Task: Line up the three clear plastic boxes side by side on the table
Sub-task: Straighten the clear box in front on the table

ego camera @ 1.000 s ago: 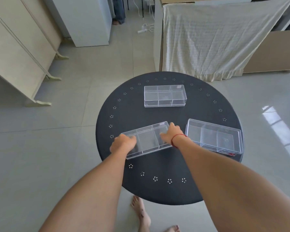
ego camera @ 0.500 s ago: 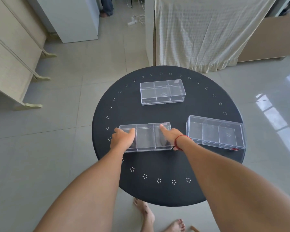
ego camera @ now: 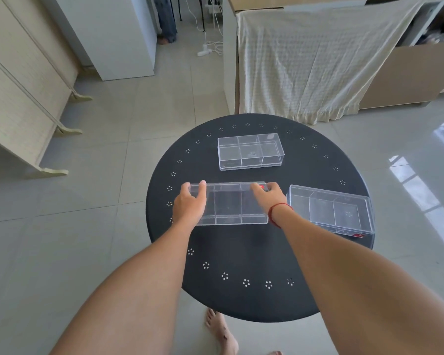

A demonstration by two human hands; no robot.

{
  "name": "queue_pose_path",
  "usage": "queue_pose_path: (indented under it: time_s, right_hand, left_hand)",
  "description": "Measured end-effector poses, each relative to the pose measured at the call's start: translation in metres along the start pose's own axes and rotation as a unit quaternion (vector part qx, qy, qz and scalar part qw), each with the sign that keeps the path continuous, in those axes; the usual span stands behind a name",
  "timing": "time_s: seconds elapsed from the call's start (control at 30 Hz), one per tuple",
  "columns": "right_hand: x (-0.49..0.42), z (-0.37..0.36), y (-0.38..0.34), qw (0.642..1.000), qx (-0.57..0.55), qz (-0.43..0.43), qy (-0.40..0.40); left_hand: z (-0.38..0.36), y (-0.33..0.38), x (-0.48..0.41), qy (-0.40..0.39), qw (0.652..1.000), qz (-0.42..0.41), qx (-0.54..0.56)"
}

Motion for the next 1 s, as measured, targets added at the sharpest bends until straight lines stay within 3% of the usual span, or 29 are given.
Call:
queue_pose_path:
  time_s: [0.3,0.57,0.77,0.87,1.0]
  right_hand:
    - [0.020,-0.004,-0.019,0.989,0.123,0.081,-0.015]
    - [0.028,0.003,-0.007,0.990,0.124,0.067,-0.007]
    - [0.025,0.009,0.005,0.998,0.040,0.039,0.031]
    - [0.022,0.009,0.009,0.994,0.088,0.024,0.052]
    - [0.022,-0.004,0.026,0.995,0.097,0.004,0.011]
  left_hand:
    - [-0.010,0.004,0.006,-0.027,0.999,-0.033,0.016]
    - [-0.007,-0.002,0.015,-0.012,0.997,-0.043,0.069]
    - [-0.009,-0.012,0.022,0.013,0.994,-0.012,0.107]
    - [-0.011,-0.015,0.028,0.016,0.997,0.008,0.069]
    - [-0.021,-0.021,0.036,0.013,1.000,0.006,-0.003]
Point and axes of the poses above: each hand's wrist, its own x-axis away from the middle knuckle, its own z-axis out of the back of the hand, y = z × x, the point moved 9 cm from there along -x, towards the middle knuckle, and after that the axes turned 13 degrees about -y, right-handed, at the moved point
